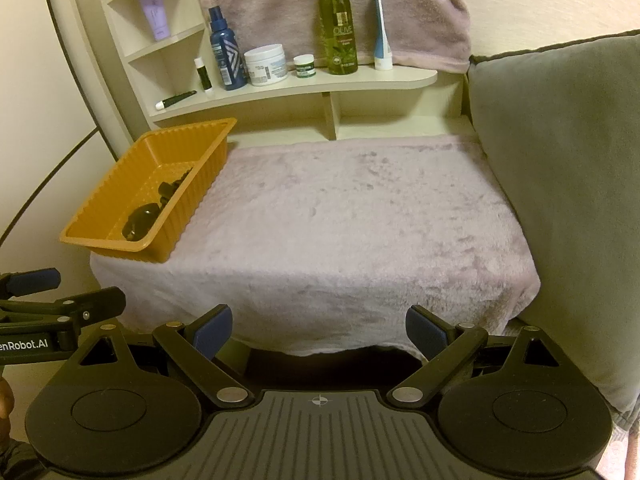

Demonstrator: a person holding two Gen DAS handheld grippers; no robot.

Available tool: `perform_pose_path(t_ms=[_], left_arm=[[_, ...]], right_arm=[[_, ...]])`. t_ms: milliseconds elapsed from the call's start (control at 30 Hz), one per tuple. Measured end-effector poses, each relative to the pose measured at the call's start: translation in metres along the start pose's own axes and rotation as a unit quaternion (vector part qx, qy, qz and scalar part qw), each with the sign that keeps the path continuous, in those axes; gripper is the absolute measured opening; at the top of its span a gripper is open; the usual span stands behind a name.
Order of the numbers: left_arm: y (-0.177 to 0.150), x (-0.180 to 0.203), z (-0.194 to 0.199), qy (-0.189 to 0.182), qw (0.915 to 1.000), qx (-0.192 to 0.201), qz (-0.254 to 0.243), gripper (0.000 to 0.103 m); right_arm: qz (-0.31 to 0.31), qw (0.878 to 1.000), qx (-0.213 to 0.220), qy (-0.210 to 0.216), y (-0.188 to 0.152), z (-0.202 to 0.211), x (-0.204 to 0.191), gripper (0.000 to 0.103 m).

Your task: Organize jewelry

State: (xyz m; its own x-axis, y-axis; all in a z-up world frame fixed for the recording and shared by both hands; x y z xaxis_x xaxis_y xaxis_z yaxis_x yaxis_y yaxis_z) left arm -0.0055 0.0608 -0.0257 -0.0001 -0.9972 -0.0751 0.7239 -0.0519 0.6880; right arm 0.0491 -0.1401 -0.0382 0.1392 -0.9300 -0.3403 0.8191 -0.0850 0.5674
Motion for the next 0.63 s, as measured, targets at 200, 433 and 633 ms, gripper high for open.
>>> perform_pose_path(t_ms=[200, 433, 633], left_arm=[[-0.0002, -0.0001, -0.0001, 0.000, 1.0000, 0.000, 0.000, 0.103], [0.0000, 0.0000, -0.0006, -0.001, 1.0000, 0.000, 0.002, 0.103], [0.0002, 0.0011, 0.0006, -0.004, 0.9999, 0.009, 0.003, 0.103]], right_arm=[[0.000, 1.000, 0.000, 0.000, 0.0002, 0.0002, -0.0006, 0.093], [-0.001, 1.000, 0.000, 0.000, 0.0001, -0.0002, -0.0001, 0.093], [-0.001, 1.000, 0.000, 0.000, 0.0007, -0.0004, -0.0004, 0.093]])
Point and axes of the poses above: each gripper's, at about its wrist camera, not at the fingertips, and z roughly against the way its jaws point, x to its right, y to its top, the point moved 6 cm from there along -z, roughly the way its jaws point, and after that the axes turned 10 degrees about -z, right-handed, at the moved point
